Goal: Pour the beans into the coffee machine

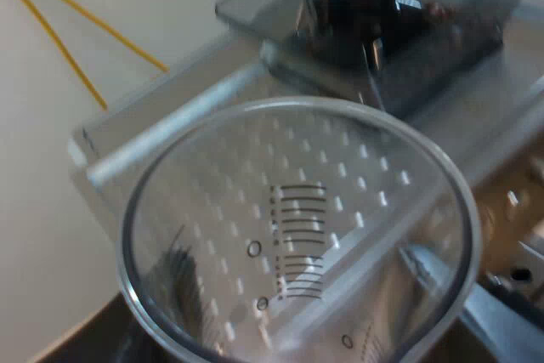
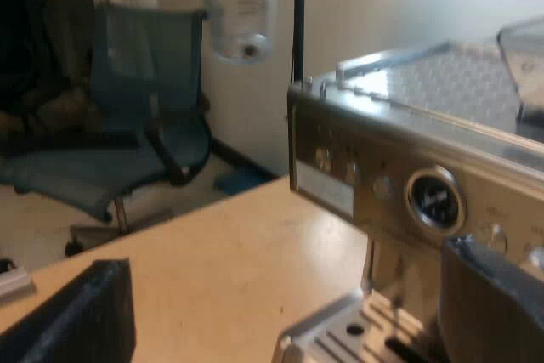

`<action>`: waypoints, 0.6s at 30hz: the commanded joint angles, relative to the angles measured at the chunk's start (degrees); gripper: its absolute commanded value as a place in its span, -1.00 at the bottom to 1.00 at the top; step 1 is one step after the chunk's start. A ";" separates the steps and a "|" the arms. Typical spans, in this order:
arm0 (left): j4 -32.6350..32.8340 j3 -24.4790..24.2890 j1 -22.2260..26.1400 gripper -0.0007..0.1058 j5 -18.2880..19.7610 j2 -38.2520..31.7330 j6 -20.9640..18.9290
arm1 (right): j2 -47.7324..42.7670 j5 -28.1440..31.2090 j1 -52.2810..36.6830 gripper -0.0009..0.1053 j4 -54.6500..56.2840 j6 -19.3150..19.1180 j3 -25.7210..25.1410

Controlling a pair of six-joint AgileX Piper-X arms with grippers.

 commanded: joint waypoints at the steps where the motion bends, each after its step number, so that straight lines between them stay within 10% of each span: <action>1: -1.18 4.89 -0.03 -0.76 -0.63 -5.05 -3.07 | -0.44 -1.22 0.10 0.48 2.38 -0.18 -0.72; 18: -7.90 35.28 -0.03 -0.76 -2.77 -27.80 -12.89 | 13.06 -9.29 0.10 0.48 6.11 -0.18 0.10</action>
